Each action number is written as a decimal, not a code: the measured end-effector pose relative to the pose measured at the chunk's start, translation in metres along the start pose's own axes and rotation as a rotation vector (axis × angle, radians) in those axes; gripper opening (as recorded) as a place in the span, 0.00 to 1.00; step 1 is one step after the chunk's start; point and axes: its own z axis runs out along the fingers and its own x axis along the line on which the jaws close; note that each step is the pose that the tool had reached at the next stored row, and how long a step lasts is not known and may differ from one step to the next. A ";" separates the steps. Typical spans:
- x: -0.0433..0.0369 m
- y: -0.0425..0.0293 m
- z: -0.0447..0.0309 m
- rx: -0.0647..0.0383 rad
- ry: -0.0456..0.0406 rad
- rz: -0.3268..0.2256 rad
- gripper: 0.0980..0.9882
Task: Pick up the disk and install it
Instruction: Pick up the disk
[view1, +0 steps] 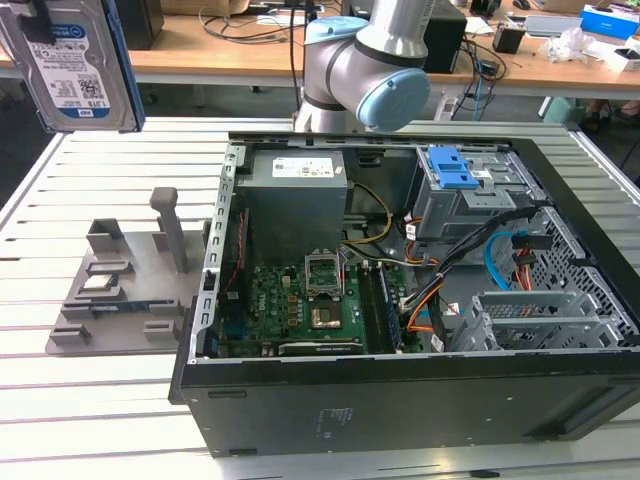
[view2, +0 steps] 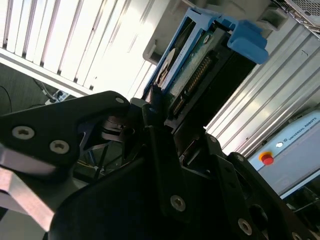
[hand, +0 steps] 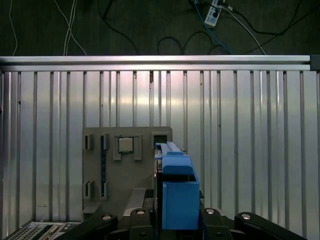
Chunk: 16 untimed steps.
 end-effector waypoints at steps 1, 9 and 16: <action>0.0000 0.0001 -0.0016 0.000 0.0000 0.000 0.30; -0.0001 0.0007 -0.0165 0.000 0.0000 0.000 0.30; 0.0000 0.0008 -0.0192 0.000 0.0000 0.000 0.30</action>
